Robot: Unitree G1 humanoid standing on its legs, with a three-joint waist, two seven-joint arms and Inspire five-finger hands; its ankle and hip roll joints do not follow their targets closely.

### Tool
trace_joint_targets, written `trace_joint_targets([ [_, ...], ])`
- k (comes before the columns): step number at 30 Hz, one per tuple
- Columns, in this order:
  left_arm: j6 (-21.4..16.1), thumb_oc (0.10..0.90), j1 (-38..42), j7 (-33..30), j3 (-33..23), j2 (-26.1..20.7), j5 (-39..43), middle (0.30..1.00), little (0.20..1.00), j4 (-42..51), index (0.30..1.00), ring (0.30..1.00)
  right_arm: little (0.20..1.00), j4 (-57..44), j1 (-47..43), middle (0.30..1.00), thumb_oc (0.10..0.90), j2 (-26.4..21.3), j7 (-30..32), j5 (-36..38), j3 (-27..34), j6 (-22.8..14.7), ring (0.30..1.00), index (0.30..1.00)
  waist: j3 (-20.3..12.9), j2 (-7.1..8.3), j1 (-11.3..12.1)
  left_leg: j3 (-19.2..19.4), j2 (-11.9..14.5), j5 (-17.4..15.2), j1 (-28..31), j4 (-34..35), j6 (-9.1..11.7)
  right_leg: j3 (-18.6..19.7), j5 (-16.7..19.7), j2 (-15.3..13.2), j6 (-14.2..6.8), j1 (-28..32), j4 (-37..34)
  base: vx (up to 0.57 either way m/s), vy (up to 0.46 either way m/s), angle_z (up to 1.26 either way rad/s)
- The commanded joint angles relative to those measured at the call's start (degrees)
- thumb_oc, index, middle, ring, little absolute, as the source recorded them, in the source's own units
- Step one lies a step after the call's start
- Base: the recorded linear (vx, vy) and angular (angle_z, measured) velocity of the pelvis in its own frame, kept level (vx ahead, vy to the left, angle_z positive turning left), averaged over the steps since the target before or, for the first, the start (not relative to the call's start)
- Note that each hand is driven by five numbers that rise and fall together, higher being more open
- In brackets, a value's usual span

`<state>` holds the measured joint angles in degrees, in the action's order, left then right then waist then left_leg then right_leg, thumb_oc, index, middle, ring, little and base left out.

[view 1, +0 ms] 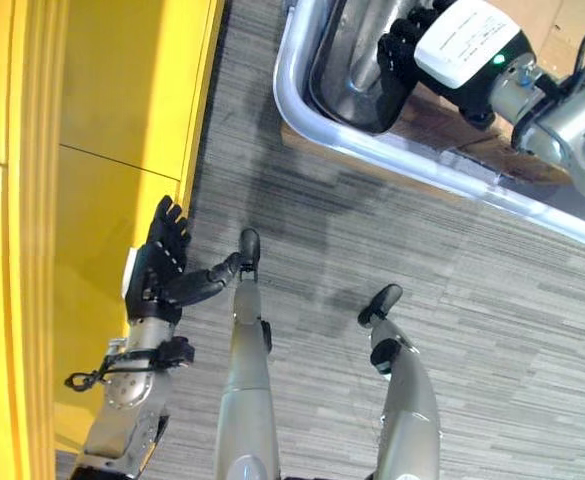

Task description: Move parts from the plastic box to the shelf.

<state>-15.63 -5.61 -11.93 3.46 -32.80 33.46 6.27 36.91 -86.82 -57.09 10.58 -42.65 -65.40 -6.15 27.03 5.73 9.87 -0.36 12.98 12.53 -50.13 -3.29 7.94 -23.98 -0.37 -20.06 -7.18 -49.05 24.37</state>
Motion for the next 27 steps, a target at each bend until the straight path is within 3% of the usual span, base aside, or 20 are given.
trace_joint_targets([
  [1,-5.4,0.9,2.01,-0.74,-1.54,-0.31,-0.57,1.0,1.0,7.7,1.0,1.0,0.3,8.61,2.3,0.3,0.4,1.78,-2.03,-0.79,-5.94,3.2,0.3,0.3,2.77,-1.43,1.97,0.56,4.12,-3.66,4.98,-0.56,4.18,-0.1,1.81,1.14,-6.8,9.9,-7.69,0.0,0.027,0.04],
  [8,-5.36,0.9,2.88,-0.82,-0.82,-0.2,-0.47,1.0,1.0,6.78,1.0,1.0,0.3,4.96,5.17,0.3,0.4,1.14,0.62,0.28,-1.01,3.64,0.3,0.3,2.77,-1.28,1.36,1.33,3.6,-3.65,7.72,0.4,3.9,-0.35,2.39,0.8,-6.91,11.95,-8.5,-0.02,0.037,0.03],
  [18,-4.79,0.9,4.99,0.02,0.39,-0.57,-0.37,1.0,1.0,6.49,1.0,1.0,0.3,4.68,5.95,0.3,0.4,1.21,1.41,-0.1,0.96,4.16,0.3,0.3,2.77,-0.63,1.63,2.24,3.49,-2.22,11.21,1.02,3.32,-1.59,4.74,0.81,-6.38,15.56,-10.03,-0.06,0.019,0.03],
  [27,-4.33,0.9,6.54,1.62,0.57,-1.2,0.04,1.0,1.0,5.42,1.0,1.0,0.3,4.61,6.55,0.3,0.4,0.06,2.84,0.93,4.6,4.59,0.3,0.3,2.77,0.19,2.18,3.77,2.89,-1.65,21.99,3.88,3.59,-1.69,6.02,0.77,-6.7,26.03,-13.07,-0.04,0.01,0.0],
])
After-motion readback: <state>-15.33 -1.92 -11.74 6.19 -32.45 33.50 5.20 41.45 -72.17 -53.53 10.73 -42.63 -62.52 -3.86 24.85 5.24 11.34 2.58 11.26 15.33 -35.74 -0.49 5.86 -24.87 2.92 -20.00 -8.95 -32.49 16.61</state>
